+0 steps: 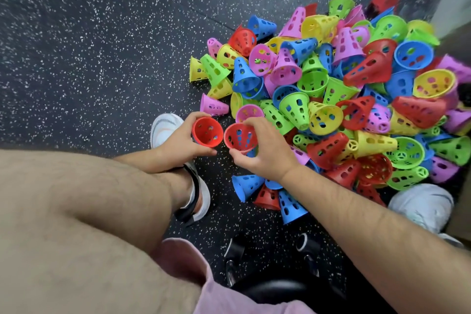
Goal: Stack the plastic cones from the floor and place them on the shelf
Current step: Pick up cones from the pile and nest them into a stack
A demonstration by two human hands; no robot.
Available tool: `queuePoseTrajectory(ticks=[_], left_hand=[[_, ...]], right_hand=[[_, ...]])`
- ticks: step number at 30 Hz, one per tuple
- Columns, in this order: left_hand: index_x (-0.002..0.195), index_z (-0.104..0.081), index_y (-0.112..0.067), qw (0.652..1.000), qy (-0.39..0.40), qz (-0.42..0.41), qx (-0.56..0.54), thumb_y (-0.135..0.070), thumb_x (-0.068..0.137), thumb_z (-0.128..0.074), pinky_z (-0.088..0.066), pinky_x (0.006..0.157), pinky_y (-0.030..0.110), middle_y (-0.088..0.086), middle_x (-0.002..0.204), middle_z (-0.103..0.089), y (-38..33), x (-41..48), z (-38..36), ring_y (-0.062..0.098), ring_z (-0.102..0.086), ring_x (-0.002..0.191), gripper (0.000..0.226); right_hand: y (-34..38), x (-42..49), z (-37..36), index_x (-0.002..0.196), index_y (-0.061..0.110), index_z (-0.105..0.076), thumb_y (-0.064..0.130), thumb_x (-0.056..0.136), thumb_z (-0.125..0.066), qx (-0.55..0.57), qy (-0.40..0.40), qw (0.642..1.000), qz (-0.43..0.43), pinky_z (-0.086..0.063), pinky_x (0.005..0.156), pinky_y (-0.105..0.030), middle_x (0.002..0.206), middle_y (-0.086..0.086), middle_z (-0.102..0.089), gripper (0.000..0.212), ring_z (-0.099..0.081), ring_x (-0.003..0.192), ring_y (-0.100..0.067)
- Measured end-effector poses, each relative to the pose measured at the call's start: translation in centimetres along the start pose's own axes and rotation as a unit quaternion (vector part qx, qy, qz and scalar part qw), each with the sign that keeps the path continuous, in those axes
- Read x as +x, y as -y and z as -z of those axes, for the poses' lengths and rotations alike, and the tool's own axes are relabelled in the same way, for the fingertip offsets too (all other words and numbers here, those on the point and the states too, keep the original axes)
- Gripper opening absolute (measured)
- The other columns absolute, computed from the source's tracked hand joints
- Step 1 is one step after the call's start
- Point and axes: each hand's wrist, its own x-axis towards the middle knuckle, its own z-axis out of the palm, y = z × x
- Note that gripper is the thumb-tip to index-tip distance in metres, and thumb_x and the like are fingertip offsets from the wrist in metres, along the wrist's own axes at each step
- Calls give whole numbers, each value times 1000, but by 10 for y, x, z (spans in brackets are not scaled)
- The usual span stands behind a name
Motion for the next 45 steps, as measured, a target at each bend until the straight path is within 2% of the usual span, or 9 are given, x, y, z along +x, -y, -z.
queuePoseTrajectory(ticks=[5, 8, 13, 21, 26, 28, 35, 39, 45], left_hand=[[135, -48, -17, 999, 17, -29, 14, -2, 65, -95, -44, 93, 10, -4, 123, -64, -7, 1, -5, -9, -61, 100, 86], [137, -48, -18, 999, 27, -44, 17, -3, 67, -95, -44, 97, 12, -9, 125, -62, -13, 4, -10, -8, -61, 107, 85], [135, -47, -24, 998, 37, -42, 15, -8, 67, -96, -43, 98, 13, -7, 129, -62, -16, 7, -14, -7, -60, 111, 86], [138, -50, -23, 998, 36, -57, 10, -44, 65, -88, -46, 100, 16, -13, 130, -64, -29, 11, -21, 1, -63, 115, 85], [130, -48, -30, 998, 22, -45, 39, -25, 72, -95, -45, 98, 15, -16, 123, -63, -17, 11, -26, -2, -62, 111, 74], [130, -47, -27, 999, 13, -32, 38, -25, 72, -95, -45, 98, 16, -14, 121, -63, -13, 13, -27, -2, -63, 108, 75], [127, -45, -23, 999, -8, -9, 38, -22, 72, -95, -44, 88, 9, -8, 115, -63, -7, 14, -25, -7, -61, 97, 75], [126, -45, -23, 999, -6, -8, 47, -23, 71, -95, -45, 88, 11, -6, 115, -64, -7, 15, -19, -4, -62, 98, 74], [128, -44, -21, 999, 9, -16, 51, -26, 68, -97, -47, 93, 18, -5, 118, -62, -6, 13, -20, 8, -63, 107, 80]], right_hand=[[9, 12, -1, 141, 9, -49, 57, 87, -54, 37, -11, 999, -25, -33, 111, -28, 135, -3, -56, 72, -48, 127, -18], [9, 14, -5, 142, 8, -50, 57, 89, -52, 36, -1, 999, -12, -32, 110, -26, 135, -5, -58, 72, -49, 127, -18], [6, 16, -2, 142, 1, -47, 51, 96, -49, 59, -92, 994, 7, -34, 112, -30, 136, -9, -55, 67, -47, 128, -20], [0, 15, -9, 151, 17, -39, 60, 94, -46, -49, 72, 996, -22, -29, 115, -43, 148, 4, -47, 72, -35, 137, -17], [-7, 24, -1, 118, 17, -61, 38, 96, -52, -91, -4, 995, -31, -41, 99, -41, 115, 5, -63, 32, -48, 113, -20], [-14, 26, -1, 108, 17, -66, 31, 95, -54, -141, 13, 989, -43, -42, 95, -42, 105, 5, -65, 22, -49, 109, -21], [-24, 32, -13, 100, 20, -71, 41, 89, -64, -272, 65, 960, -21, -33, 100, -41, 99, 5, -68, 25, -49, 112, -26], [-25, 37, -19, 84, 21, -76, 38, 81, -74, -311, 55, 949, -23, -31, 91, -39, 85, 5, -70, 17, -53, 102, -28], [-25, 32, -17, 78, 23, -70, 33, 94, -53, -276, -22, 961, -14, -30, 86, -38, 85, 10, -68, 26, -53, 97, -25]])
